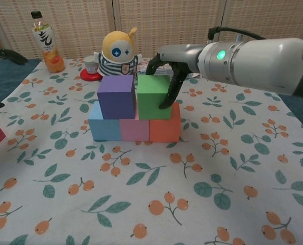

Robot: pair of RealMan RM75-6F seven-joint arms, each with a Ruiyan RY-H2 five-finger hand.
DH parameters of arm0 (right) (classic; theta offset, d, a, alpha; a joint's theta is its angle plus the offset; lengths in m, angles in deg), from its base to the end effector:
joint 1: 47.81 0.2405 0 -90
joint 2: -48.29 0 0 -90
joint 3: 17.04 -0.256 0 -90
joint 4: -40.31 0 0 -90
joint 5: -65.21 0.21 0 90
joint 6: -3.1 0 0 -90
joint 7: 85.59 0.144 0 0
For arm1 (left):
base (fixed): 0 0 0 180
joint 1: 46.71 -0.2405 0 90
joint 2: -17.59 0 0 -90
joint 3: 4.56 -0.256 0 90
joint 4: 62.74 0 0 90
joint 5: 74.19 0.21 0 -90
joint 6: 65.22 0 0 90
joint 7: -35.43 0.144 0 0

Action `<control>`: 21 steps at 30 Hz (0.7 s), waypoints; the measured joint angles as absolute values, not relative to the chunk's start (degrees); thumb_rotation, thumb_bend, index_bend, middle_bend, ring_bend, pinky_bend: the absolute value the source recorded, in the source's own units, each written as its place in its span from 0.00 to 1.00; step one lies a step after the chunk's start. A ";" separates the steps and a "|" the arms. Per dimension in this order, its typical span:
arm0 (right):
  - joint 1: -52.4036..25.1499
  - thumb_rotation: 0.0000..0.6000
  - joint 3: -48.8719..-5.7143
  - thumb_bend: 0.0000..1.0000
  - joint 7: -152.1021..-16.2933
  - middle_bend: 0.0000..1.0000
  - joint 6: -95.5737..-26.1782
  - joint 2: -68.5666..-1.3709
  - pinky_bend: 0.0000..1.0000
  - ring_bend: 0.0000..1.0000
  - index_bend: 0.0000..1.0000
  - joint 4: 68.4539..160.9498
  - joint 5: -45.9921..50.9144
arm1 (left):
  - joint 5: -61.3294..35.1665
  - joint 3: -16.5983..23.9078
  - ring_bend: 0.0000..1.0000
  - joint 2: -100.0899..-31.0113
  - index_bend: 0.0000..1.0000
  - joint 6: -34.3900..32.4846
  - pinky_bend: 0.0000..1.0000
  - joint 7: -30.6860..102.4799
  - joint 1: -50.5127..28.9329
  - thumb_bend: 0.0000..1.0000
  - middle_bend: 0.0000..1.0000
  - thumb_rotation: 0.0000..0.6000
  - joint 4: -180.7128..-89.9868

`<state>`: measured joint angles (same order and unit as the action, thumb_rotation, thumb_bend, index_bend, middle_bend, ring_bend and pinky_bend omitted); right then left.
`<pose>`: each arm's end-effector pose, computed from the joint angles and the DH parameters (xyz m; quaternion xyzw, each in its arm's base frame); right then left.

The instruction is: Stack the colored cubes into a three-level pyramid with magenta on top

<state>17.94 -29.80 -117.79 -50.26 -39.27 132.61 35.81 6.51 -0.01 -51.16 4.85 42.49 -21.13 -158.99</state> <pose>-0.0355 -0.3748 -0.0244 0.7562 -0.4177 0.3339 0.3770 -0.2246 0.2780 0.0993 -0.6923 -0.3618 -0.4086 0.4721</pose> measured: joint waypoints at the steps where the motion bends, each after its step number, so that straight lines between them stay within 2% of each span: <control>1: 17.98 1.00 -29.84 0.06 -117.80 0.14 -50.30 -39.39 0.00 0.00 0.30 132.50 35.95 | 6.49 0.00 0.03 -51.15 0.12 4.73 0.05 42.47 -21.13 0.32 0.12 1.00 -158.95; 21: 18.61 1.00 -30.28 0.06 -118.23 0.13 -50.01 -39.40 0.00 0.00 0.24 132.65 38.30 | 6.38 0.18 0.03 -51.03 0.11 4.04 0.05 42.07 -21.41 0.32 0.11 1.00 -158.70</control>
